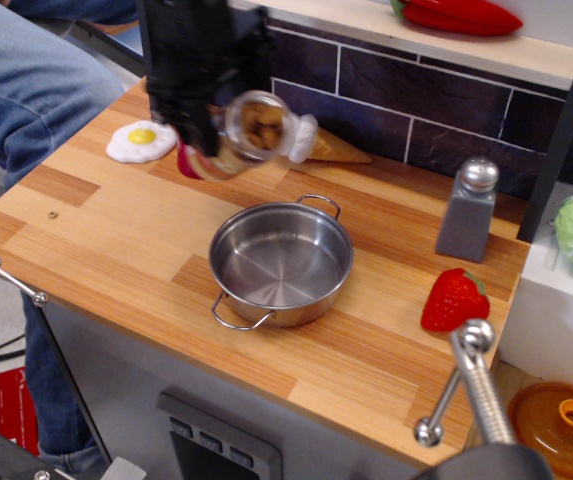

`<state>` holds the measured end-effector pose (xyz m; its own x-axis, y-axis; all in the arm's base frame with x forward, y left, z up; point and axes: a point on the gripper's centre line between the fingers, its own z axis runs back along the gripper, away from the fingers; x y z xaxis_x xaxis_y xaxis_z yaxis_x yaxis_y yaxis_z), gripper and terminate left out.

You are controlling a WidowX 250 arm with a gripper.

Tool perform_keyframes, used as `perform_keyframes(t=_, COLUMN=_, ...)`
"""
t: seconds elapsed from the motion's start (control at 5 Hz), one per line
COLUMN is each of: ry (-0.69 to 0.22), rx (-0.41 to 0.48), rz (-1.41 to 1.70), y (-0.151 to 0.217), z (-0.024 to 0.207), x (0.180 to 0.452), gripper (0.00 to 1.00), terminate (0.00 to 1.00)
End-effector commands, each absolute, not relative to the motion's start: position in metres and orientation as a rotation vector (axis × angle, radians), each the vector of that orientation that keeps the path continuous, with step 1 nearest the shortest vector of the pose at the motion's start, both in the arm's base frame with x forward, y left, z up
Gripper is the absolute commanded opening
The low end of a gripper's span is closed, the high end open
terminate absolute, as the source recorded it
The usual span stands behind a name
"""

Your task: Pour almonds in pot

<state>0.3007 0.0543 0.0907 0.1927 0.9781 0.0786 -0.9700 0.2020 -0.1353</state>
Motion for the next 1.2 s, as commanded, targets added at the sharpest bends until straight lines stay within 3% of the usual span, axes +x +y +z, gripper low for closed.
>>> perform_keyframes(t=0.0, ry=-0.490, rx=-0.024, rz=1.342, y=0.045, z=0.103, x=0.297, gripper=0.00, terminate=0.00)
perform_keyframes(t=0.8, ry=-0.888, rx=0.166, rz=0.975, y=0.046, z=0.087, x=0.299, gripper=0.00, terminate=0.00)
perform_keyframes(t=1.0, ry=-1.013, rx=0.163, rz=0.932, y=0.048, z=0.090, x=0.301, gripper=0.00, terminate=0.00)
